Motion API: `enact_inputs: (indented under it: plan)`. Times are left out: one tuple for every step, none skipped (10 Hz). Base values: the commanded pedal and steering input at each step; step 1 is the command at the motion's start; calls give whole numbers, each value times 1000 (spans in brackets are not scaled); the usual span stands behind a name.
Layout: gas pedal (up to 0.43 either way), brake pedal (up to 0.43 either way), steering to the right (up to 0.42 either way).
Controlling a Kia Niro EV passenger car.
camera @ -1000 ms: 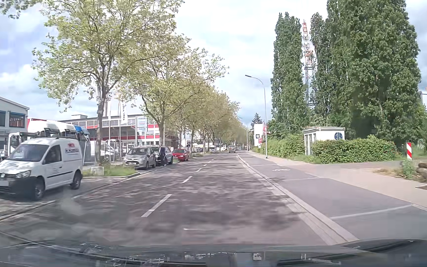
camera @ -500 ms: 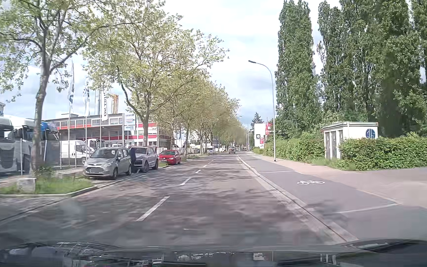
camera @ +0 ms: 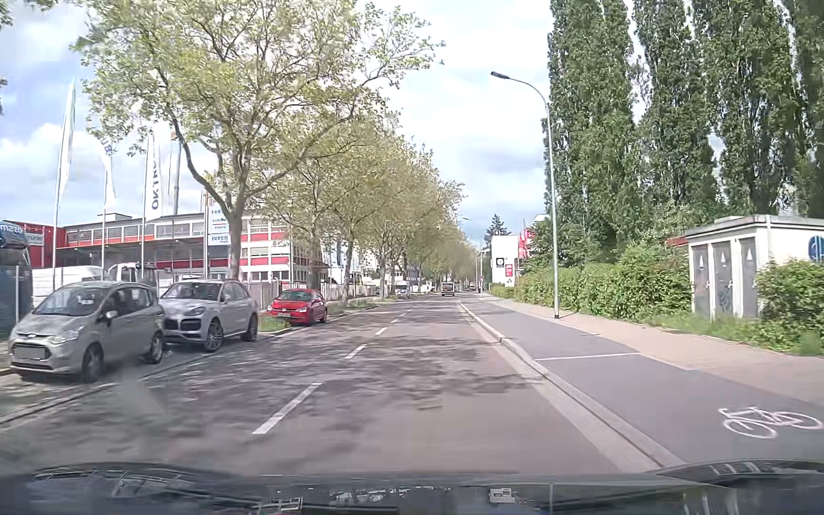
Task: Follow the waypoints while adhering to traffic rules and regulations
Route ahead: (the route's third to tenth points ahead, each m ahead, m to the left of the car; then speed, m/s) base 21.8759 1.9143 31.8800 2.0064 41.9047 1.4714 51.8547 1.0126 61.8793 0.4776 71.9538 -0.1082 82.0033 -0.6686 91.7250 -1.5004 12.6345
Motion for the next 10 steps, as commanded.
enact_inputs:
  plan:
    - [79, 0, 2]
    - [79, 0, 2]
    - [79, 0, 2]
    - [79, 0, 2]
    - [79, 0, 2]
    - [79, 0, 2]
    - [79, 0, 2]
    - [79, 0, 2]
    - [79, 0, 2]
    - [79, 0, 2]
